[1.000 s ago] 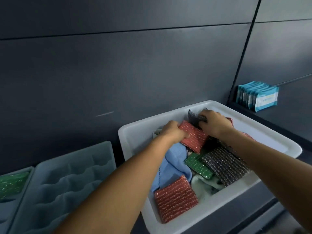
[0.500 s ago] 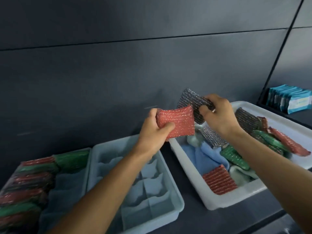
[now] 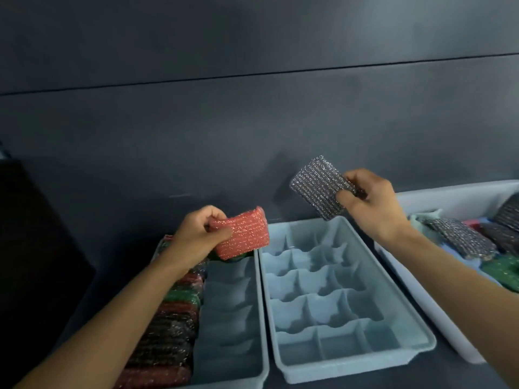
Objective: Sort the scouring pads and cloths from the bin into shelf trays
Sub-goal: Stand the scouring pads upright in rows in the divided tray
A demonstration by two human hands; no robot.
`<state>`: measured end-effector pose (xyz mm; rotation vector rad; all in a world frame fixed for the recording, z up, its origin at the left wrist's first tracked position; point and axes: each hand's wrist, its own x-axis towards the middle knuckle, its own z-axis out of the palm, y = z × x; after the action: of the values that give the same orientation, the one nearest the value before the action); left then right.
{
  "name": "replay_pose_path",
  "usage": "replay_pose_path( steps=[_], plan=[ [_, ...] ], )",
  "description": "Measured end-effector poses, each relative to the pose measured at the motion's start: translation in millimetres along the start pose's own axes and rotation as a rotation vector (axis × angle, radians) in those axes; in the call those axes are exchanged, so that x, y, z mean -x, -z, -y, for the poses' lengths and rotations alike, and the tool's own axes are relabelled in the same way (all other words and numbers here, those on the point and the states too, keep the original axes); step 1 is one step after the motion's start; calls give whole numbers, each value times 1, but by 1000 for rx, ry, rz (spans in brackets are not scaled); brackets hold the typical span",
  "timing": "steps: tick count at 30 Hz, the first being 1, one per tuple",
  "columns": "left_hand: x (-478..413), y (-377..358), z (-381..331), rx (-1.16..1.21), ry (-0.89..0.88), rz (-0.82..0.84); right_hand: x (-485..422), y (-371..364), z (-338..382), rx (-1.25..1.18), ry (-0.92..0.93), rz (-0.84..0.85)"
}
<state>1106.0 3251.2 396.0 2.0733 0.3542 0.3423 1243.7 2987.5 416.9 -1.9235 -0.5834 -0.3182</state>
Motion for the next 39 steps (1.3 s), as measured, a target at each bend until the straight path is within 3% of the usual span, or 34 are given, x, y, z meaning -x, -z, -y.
replay_pose_path(
  steps=[13, 20, 24, 28, 35, 39],
  plan=[
    [-49, 11, 51, -587, -131, 73, 14, -46, 12, -12, -27, 39],
    [-57, 1, 57, -717, -213, 86, 24, -73, 21, 17, 52, 236],
    [-60, 5, 63, -678, -161, 76, 27, -107, 27, 60, 127, 347],
    [-65, 20, 68, -540, -90, 188, 22, -132, 28, 178, 193, 341],
    [-63, 19, 71, -566, -261, 91, 17, -144, 43, 469, 211, 461],
    [-66, 28, 79, -467, -227, 78, 20, -156, 46, 579, 260, 496]
  ],
)
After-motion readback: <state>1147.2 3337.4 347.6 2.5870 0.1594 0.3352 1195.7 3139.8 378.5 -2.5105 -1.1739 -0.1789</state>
